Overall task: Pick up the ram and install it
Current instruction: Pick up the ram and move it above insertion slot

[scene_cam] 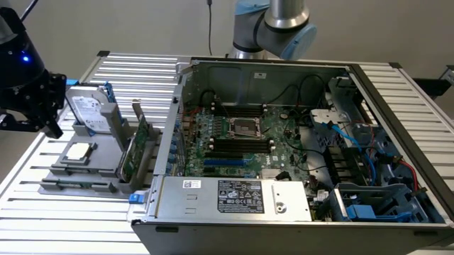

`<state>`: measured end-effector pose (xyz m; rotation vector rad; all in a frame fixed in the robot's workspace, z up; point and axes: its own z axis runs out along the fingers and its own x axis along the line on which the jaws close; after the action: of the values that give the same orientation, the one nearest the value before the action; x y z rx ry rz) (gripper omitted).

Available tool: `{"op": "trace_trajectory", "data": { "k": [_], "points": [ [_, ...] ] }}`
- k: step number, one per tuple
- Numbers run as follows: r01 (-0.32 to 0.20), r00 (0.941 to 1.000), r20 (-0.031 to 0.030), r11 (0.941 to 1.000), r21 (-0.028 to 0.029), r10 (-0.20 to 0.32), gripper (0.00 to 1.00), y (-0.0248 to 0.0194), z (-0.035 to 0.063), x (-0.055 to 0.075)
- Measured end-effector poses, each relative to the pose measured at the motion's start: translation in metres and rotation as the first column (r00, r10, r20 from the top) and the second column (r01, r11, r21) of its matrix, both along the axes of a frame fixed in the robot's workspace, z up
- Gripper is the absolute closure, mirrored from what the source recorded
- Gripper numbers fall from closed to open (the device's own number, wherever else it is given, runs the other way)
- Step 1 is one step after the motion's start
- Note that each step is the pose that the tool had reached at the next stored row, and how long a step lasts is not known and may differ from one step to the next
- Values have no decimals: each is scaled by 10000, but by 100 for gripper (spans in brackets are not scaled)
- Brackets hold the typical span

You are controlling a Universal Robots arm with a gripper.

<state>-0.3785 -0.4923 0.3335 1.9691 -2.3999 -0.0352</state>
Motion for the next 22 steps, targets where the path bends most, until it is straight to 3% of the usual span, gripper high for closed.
{"op": "trace_trajectory", "data": {
  "k": [5, 10, 14, 17, 22],
  "points": [
    [-903, 9959, 0, 9959, 0, 903, 89, 0, -2, 0],
    [-1796, 9837, -2, 9837, -3, 1796, 89, 1, -3, -4],
    [-1872, 9823, -2, 9823, -4, 1872, 88, 1, -3, -12],
    [-1872, 9823, -1, 9823, -4, 1872, 70, 0, -4, -13],
    [-1873, 9823, 9, 9823, -4, 1873, 58, -5, -16, -13]
  ]
}}
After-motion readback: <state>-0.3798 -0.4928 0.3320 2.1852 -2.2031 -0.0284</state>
